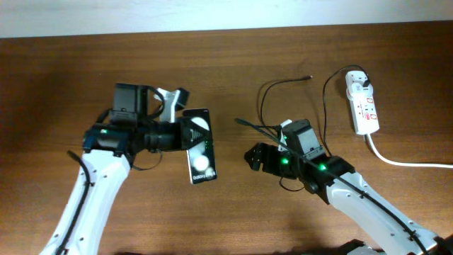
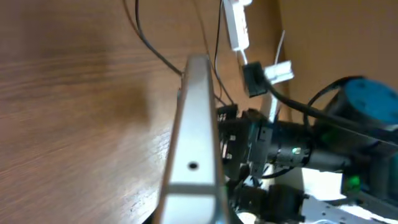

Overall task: Plug charger to phone and switch on socket
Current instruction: 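Move the right gripper to the black cable's USB-C end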

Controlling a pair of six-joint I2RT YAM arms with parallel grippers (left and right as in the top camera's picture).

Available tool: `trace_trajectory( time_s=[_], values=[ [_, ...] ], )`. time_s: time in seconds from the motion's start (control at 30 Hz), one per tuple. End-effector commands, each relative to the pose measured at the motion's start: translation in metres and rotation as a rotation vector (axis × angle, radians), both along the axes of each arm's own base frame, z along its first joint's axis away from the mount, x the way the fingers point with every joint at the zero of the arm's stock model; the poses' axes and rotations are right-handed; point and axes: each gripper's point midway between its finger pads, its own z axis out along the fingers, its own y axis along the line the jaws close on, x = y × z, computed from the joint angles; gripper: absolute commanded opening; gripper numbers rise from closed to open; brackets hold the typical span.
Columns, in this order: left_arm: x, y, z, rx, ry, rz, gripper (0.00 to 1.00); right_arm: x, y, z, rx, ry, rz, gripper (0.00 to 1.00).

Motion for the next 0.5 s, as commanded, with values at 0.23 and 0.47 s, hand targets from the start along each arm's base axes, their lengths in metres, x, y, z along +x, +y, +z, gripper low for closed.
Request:
trace_trajectory(
  time_s=[0.23,0.47],
  values=[
    [0.002,0.007,-0.021,0.169,0.053,0.108,0.00,0.042,-0.067,0.134,-0.402,-0.115,-0.221,0.83],
    [0.002,0.007,-0.021,0.170,0.053,0.108,0.00,0.166,-0.128,0.084,-0.467,0.159,-0.414,0.82]
  ],
)
